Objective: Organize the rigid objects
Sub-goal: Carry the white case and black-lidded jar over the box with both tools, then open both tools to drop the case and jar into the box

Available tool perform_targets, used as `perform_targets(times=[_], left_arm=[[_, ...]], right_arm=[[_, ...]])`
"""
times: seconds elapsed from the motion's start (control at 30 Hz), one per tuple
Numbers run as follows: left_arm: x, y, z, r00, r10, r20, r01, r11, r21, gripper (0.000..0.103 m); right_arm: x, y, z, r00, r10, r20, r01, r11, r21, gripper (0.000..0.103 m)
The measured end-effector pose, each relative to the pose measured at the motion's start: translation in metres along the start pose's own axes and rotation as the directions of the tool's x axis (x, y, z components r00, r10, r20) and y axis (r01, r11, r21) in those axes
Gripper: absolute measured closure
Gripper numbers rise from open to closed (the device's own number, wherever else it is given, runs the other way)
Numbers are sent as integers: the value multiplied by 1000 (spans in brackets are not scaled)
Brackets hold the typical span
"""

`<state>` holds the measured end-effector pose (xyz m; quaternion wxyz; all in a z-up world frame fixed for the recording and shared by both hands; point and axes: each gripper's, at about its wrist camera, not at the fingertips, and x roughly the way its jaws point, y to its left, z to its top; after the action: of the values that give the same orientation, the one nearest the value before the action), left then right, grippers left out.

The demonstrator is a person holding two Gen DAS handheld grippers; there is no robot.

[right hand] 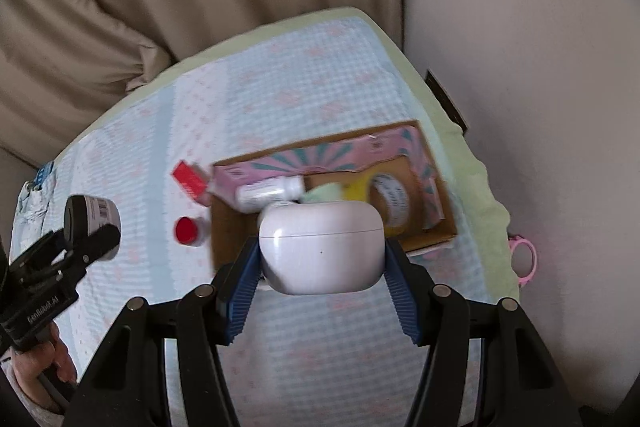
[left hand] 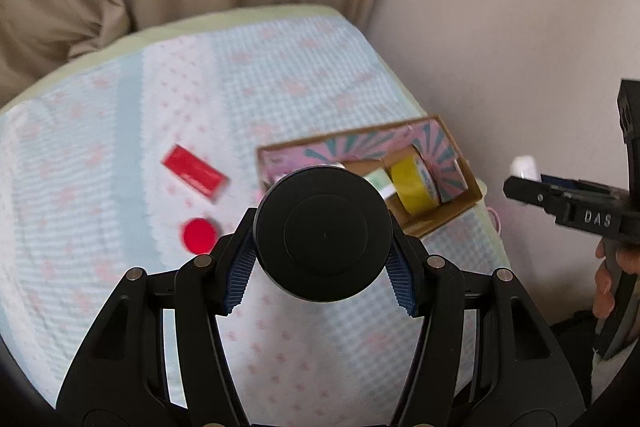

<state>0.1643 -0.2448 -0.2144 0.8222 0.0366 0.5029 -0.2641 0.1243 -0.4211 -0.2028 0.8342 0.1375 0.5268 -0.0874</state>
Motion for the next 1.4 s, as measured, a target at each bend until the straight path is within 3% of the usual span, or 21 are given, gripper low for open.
perform_targets(times=[0.17, 0.33, 0.5, 0.6, 0.83, 0.87, 0.93, 0.97, 1.0, 1.03, 1.13, 1.4], left_arm=[[50, -24, -3, 997, 9, -77, -8, 1000, 17, 48], [91, -25, -11, 988, 40, -149, -39, 999, 9, 48], [124, -12, -13, 976, 86, -201, -88, 996, -2, 48], [135, 1, -18, 970, 96, -224, -107, 994, -38, 48], [152, 6, -21, 955, 127, -269, -139, 990, -26, 47], [154, 8, -21, 953, 121, -277, -137, 990, -37, 42], [151, 8, -20, 962, 55, -269, -76, 995, -67, 18], [149, 7, -20, 965, 37, -261, -58, 996, -72, 1], [145, 5, -19, 966, 62, -251, -79, 995, -59, 0], [142, 4, -18, 967, 75, -244, -89, 995, -48, 0], [132, 7, -21, 969, 72, -238, -86, 995, -52, 0], [98, 22, -31, 976, 74, -205, -98, 990, -106, 0]], right_arm=[[41, -51, 10, 997, 9, -71, -5, 999, 50, 47], [79, -83, 21, 992, 39, -117, -29, 996, 88, 47], [115, -99, 31, 985, 75, -155, -57, 992, 112, 47], [133, -101, 33, 981, 92, -174, -71, 990, 120, 47], [158, -105, 35, 969, 141, -205, -110, 981, 157, 47], [160, -105, 35, 967, 151, -207, -116, 979, 168, 47], [162, -106, 35, 966, 166, -199, -129, 974, 186, 46], [162, -107, 34, 966, 176, -187, -139, 970, 198, 36], [162, -106, 34, 967, 180, -179, -142, 968, 207, 12], [160, -106, 33, 970, 171, -172, -134, 968, 210, 2], [149, -104, 31, 982, 144, -124, -118, 974, 195, 0], [126, -105, 17, 986, 146, -78, -128, 970, 205, 0]])
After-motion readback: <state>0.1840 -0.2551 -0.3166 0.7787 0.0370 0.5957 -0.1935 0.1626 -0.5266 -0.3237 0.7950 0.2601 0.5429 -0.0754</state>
